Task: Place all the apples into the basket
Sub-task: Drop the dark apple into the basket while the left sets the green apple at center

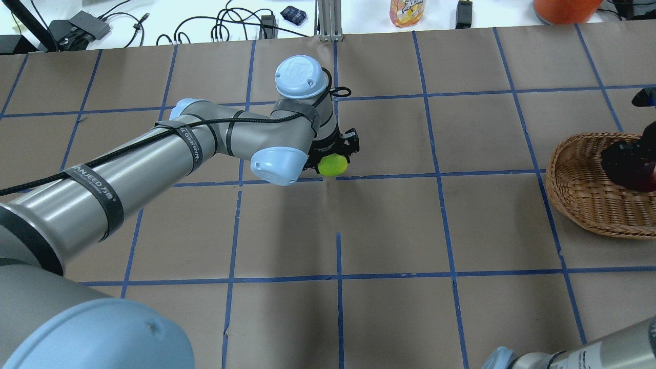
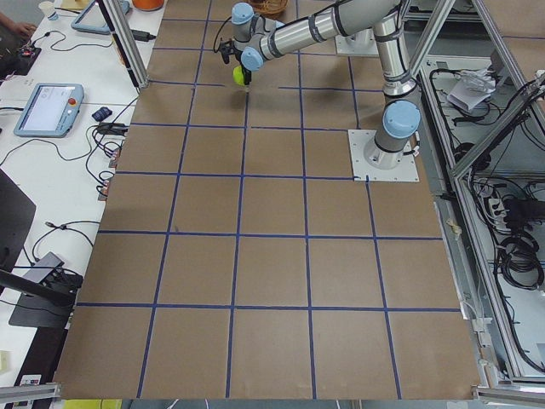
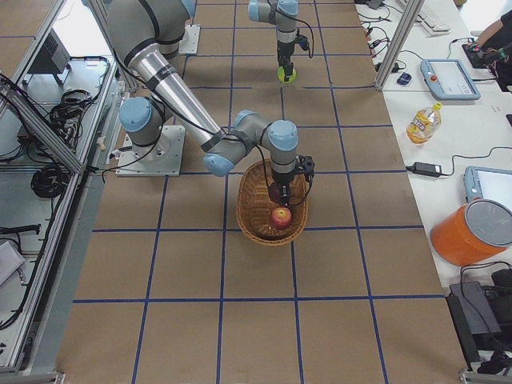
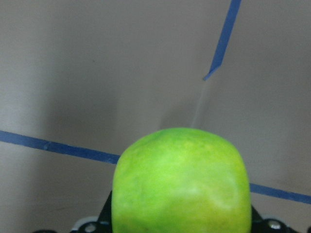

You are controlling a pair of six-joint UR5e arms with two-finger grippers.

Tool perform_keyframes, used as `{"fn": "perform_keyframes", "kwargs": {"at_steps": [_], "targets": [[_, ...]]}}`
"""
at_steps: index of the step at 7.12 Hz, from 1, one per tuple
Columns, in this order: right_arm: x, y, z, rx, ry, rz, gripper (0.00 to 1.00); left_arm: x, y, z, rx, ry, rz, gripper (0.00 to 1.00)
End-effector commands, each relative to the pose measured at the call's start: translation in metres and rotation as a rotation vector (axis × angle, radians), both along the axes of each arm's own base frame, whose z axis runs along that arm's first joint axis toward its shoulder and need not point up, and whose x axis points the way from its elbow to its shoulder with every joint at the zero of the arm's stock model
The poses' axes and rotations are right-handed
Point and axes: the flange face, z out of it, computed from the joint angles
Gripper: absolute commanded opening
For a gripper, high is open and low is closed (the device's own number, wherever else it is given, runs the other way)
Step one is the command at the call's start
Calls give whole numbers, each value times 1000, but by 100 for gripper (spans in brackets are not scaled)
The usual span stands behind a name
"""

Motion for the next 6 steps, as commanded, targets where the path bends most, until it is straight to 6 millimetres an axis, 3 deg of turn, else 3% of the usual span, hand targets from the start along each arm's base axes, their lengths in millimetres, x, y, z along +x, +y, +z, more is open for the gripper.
{"fn": "perform_keyframes", "kwargs": {"at_steps": [1, 2, 4, 5, 6], "targets": [[-2, 1, -5, 4, -11, 22, 100, -3, -6, -7, -27, 7, -25, 100], [-1, 2, -1, 0, -7, 21, 100, 4, -13, 22, -79, 26, -35, 100], [22, 15, 36, 46, -37, 26, 100, 53, -33, 71, -142, 44, -65, 100], [62, 19, 65, 68, -65, 63, 100, 79, -31, 98, -128, 40, -88, 100], [123, 5, 81, 59, -44, 86, 100, 105, -25, 120, -111, 24, -144, 100]]}}
